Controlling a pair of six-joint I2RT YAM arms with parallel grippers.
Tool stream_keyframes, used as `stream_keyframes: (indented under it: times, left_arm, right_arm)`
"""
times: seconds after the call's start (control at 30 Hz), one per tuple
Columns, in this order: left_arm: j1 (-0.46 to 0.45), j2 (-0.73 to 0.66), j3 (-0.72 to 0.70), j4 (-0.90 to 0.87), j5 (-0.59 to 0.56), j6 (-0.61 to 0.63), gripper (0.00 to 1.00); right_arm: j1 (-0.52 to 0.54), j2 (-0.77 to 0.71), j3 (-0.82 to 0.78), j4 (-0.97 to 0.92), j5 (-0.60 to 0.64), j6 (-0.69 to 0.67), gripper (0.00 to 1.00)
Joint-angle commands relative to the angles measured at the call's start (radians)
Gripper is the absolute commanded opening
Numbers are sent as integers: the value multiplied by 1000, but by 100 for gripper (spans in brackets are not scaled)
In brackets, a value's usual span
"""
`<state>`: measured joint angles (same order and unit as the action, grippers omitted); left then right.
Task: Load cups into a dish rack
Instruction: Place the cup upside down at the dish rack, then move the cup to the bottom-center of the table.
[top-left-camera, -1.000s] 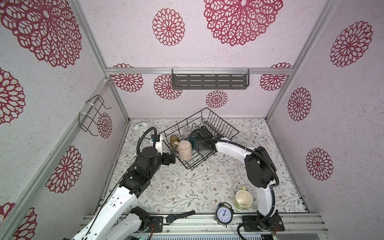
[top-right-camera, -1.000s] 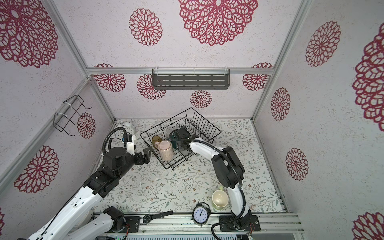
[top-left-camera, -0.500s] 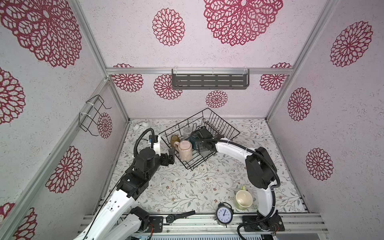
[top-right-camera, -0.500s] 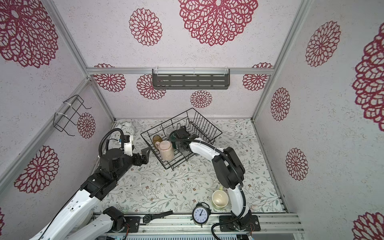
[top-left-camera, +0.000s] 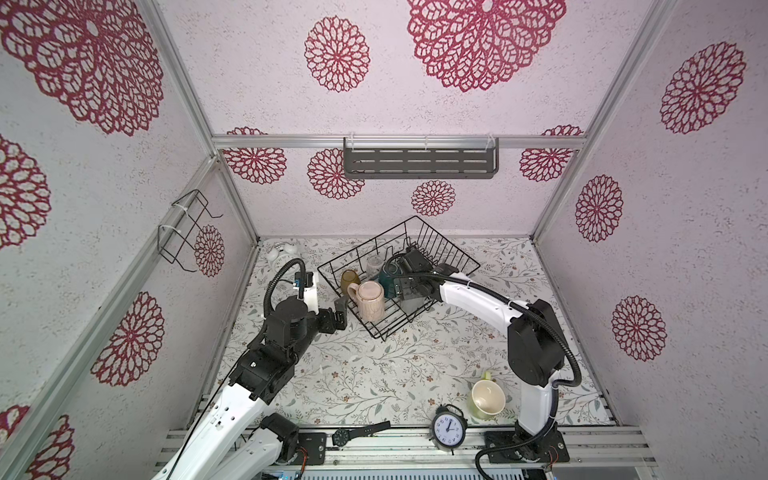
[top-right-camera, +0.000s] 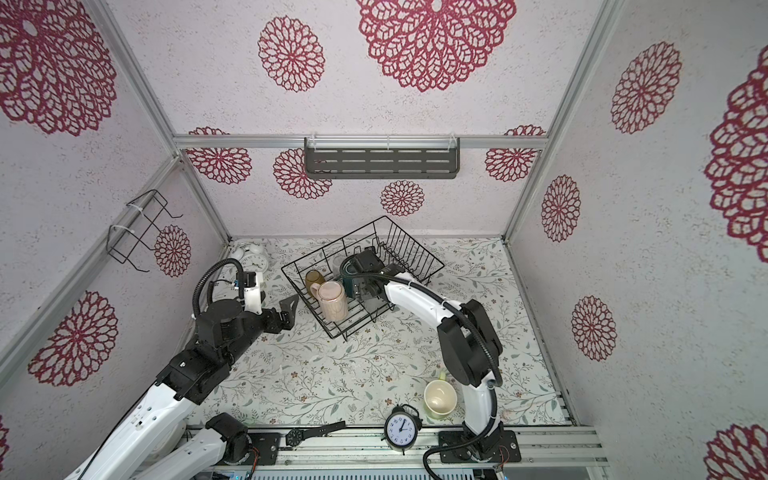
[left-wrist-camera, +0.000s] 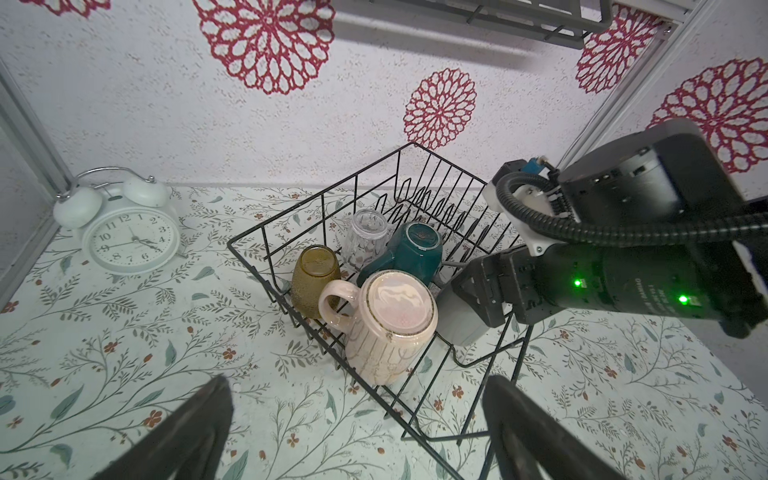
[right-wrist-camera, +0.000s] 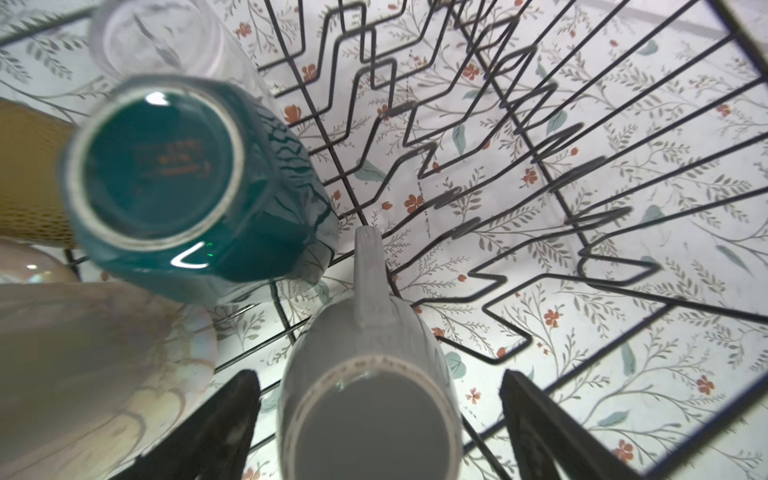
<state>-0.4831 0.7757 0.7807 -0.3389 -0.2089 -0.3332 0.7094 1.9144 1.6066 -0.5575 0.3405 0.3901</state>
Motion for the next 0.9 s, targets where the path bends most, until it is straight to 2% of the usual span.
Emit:
stream_keyframes:
  times: [0.0,0.17,0.37,0.47,0.6,0.7,0.87]
  left_arm:
    - [9,-12,23,-24,-15,12,97]
    - [8,-11,14,-5,-25,34,97]
    - [9,28,18,34,-33,67,97]
    - [9,46,32,54,-70,64,97]
    - [10,50,4,133,-103,77,97]
    - [9,64,-14,194,-149,81,97]
    - [11,104,1,208,-173,85,97]
  right_arm:
    - [-4,-116,27,-38,-13,-18,94]
    - [-11,-268,-88,-37,-21,-35,95]
    - [-30,-497,-313,-88,-11,-73,99]
    - [-69,-614,-422,-147,-37,7,99]
    - [-150,-711,-538,-240,-176,107,99]
    - [-153,-739,-590,-310,-180,186,99]
    - [-157,-776,-628,-465,-207,331,90]
